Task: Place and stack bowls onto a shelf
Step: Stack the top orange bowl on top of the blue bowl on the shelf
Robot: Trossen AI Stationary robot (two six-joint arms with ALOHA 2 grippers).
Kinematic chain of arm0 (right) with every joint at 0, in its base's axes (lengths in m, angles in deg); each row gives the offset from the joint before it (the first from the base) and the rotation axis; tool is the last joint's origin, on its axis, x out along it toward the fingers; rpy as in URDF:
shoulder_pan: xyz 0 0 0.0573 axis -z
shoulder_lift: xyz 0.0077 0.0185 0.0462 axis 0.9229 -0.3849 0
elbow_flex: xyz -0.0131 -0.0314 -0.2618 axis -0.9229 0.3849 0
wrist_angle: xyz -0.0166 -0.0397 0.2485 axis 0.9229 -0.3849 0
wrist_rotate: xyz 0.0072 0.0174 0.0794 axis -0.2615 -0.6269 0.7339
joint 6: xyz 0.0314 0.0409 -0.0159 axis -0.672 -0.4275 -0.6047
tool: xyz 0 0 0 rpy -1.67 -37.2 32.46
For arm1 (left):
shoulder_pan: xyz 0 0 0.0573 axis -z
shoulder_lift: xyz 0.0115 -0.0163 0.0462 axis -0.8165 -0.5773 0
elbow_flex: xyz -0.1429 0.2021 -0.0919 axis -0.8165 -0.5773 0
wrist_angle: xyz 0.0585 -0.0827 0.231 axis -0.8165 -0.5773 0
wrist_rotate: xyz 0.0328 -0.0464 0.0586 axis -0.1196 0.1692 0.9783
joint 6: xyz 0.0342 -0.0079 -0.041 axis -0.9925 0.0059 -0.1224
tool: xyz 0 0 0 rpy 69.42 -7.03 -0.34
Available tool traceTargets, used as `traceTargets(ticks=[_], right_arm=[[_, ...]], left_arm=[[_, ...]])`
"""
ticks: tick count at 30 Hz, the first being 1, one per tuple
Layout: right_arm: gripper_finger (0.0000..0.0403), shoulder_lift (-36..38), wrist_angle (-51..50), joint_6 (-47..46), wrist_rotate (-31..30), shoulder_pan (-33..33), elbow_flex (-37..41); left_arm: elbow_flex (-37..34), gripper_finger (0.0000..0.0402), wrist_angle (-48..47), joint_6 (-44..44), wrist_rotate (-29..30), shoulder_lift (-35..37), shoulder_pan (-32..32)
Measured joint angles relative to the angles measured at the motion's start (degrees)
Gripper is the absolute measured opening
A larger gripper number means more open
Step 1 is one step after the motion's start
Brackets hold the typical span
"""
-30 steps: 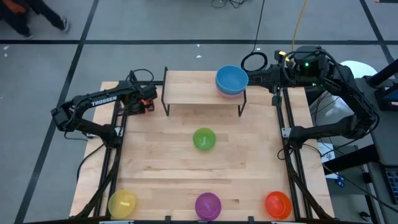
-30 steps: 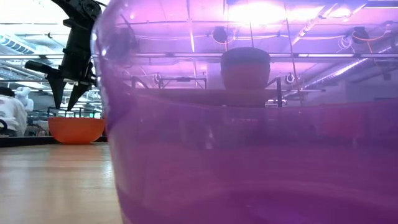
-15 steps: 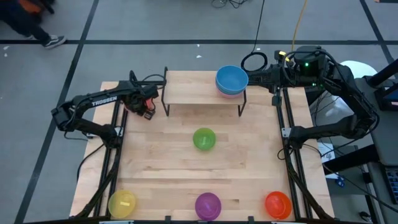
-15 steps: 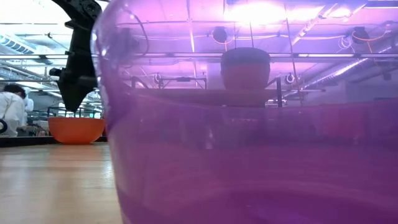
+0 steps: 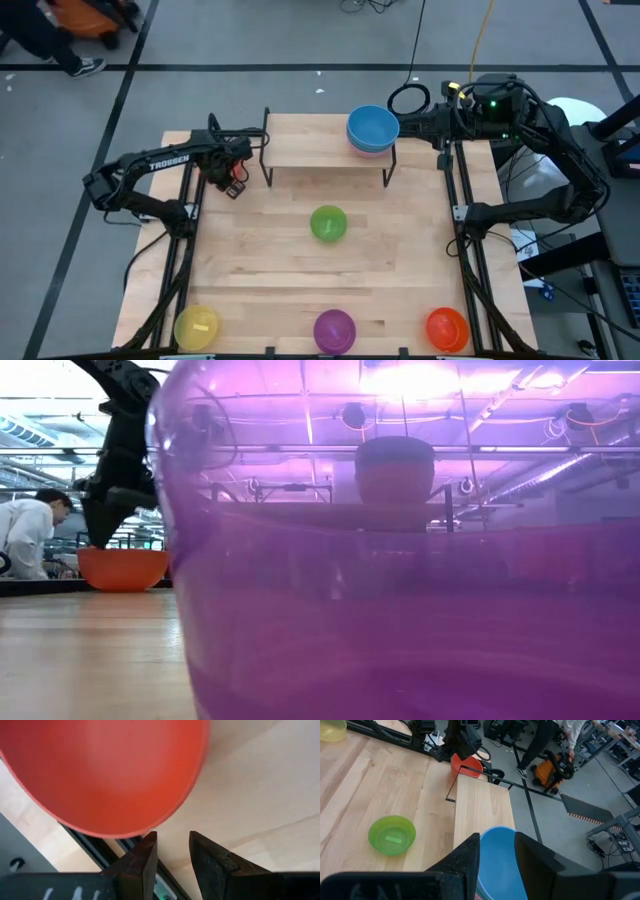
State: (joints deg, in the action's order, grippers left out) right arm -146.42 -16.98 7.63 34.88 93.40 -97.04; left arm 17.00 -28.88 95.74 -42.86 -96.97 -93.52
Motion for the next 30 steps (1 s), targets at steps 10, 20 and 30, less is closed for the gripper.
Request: traceTargets(ticks=[10, 20, 30], right_arm=[[0.0116, 0.00, -0.01, 0.02, 0.00, 0.00, 0.00], [0.0116, 0.00, 0.00, 0.00, -0.02, 0.00, 0.02], [0.0116, -0.82, 0.05, 0.01, -0.04, 0.00, 0.02]], left_arm=[[-2.80, 0.0120, -1.40, -0.46, 1.08, -0.02, 1.31], [-1.60, 0.0120, -2.38, -5.40, 4.35, -0.02, 6.50], [-1.56, 0.0120, 3.52, -4.99, 6.52, -0.02, 6.99]])
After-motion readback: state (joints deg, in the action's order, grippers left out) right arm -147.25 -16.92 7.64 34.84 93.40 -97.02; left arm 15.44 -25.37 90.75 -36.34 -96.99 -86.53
